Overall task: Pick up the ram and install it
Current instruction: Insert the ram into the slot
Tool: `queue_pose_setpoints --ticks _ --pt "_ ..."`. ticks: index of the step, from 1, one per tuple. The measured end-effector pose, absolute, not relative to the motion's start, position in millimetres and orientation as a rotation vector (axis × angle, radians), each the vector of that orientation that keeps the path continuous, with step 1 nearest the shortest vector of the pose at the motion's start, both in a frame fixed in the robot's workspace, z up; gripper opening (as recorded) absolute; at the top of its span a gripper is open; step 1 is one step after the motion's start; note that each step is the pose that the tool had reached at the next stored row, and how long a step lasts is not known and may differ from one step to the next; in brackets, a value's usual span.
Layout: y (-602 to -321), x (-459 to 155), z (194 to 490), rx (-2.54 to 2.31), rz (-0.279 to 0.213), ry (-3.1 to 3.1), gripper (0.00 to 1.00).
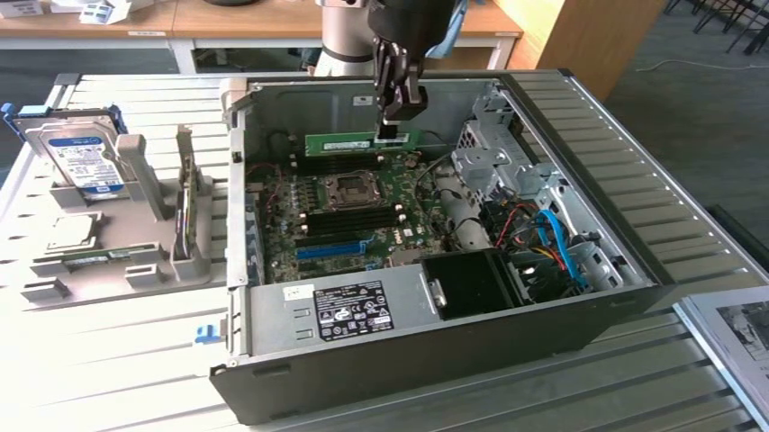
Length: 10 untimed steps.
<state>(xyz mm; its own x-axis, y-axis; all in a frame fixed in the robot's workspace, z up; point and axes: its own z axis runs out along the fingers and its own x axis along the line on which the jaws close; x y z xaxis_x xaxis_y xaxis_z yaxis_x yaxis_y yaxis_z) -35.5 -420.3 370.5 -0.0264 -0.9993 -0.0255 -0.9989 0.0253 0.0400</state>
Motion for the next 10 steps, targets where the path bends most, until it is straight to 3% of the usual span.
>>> queue_pose_setpoints --ticks 10 --pt "-420.3 -35.4 367.2 2.185 -0.073 -2.243 0.12"
